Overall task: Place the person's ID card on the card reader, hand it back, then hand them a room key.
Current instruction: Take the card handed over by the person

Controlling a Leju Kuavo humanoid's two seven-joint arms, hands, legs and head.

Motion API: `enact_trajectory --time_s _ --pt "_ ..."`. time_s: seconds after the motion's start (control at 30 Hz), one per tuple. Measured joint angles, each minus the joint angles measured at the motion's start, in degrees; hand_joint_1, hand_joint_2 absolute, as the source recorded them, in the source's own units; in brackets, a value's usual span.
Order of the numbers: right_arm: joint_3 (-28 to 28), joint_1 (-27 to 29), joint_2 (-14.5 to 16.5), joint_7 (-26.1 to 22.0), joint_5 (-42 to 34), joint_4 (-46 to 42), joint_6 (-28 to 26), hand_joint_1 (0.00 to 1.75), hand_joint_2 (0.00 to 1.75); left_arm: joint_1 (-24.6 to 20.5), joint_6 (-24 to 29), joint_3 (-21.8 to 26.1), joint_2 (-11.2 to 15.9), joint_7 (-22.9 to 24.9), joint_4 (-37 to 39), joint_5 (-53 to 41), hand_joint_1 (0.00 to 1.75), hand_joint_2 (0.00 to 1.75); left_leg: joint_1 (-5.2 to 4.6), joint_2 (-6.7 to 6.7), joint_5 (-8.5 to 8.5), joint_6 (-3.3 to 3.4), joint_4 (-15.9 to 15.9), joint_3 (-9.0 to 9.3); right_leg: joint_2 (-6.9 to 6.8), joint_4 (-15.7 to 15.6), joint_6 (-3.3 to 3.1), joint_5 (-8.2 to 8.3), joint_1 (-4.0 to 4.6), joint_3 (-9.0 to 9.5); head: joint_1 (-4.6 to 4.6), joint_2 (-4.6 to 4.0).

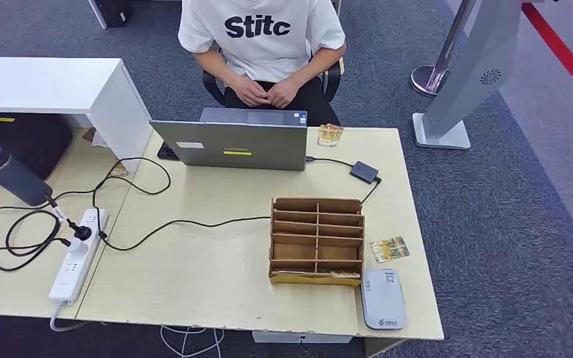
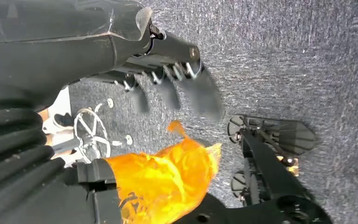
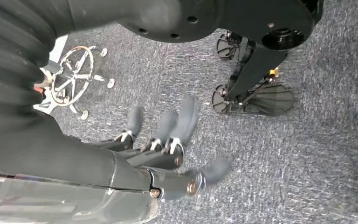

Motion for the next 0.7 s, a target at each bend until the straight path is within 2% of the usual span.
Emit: enact_trajectory --time_s 0.4,0.63,0.7 --pt "11.46 -5.2 -2.87 -1.79 -9.42 5.88 -0.44 0.0 1.75 -5.39 4.04 -6.36 2.31 2.06 5.42 11.46 0.0 1.75 0.0 0.0 0.0 0.0 0.0 0.02 0.01 0.0 0.0 0.0 0.0 0.01 0.01 0.0" --pt "14.68 -7.41 -3.28 0.1 -15.27 8.54 -5.38 0.0 1.75 -7.38 7.96 -9.67 2.91 4.33 7.77 15.18 0.0 1.75 0.0 0.0 0.0 0.0 0.0 0.04 0.01 0.0 0.0 0.0 0.0 0.01 -0.01 0.0" --pt "14.86 -7.62 -3.45 0.27 -16.49 8.86 -5.39 0.0 0.87 -7.52 8.17 -10.22 3.02 3.92 7.93 15.22 0.0 1.75 0.0 0.0 0.0 0.0 0.0 0.04 0.01 0.0 0.0 0.0 0.0 0.01 0.0 0.0"
